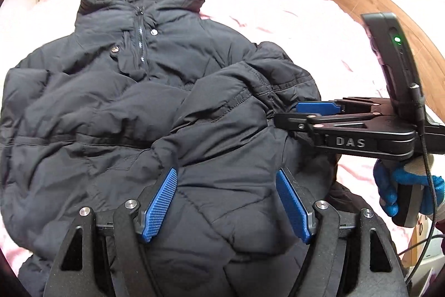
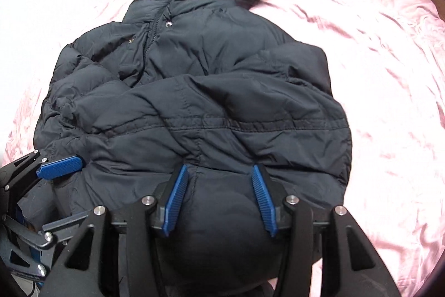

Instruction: Fold large clothes

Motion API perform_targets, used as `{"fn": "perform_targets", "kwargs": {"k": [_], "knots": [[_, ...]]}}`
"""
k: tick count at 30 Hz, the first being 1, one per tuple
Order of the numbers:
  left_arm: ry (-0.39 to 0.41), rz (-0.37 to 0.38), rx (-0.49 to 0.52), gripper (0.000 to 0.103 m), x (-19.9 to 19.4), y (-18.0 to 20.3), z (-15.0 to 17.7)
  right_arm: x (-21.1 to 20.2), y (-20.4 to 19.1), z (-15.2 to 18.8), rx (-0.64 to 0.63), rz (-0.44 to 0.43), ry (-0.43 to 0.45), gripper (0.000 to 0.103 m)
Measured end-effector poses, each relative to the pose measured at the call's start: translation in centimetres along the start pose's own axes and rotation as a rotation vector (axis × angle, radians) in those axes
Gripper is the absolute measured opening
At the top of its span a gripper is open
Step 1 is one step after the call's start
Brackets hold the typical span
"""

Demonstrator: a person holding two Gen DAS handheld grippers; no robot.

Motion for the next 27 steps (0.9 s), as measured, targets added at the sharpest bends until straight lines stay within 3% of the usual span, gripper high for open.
{"fn": "perform_targets", "kwargs": {"k": [6, 12, 27], "knots": [[-0.013, -0.025, -0.003, 0.073, -0.3, -1.2, 1.9, -3.3, -1.7, 0.8, -0.004, -0.017, 0.048, 0.051], [-0.017, -0.047, 0.015, 0.073, 0.6, -1.2, 2.9, -0.3, 0.0, 3.4, 0.042, 0.01, -0.026, 0.053], [-0.012, -0.043, -0.017, 0.073, -0.3, -1.9, 2.7, 1.5, 0.5, 3.9, 0.083, 0.032, -0.018, 0.061]]}}
Point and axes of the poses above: each gripper's, at about its wrist camera, not at the fingertips, and x roughly the way its jaws point, y to its right, z to its underside, the point moved 9 cm from there along x, roughly the way its jaws point, and after that the axes turned 7 degrees about -z, right-handed, at the moved point
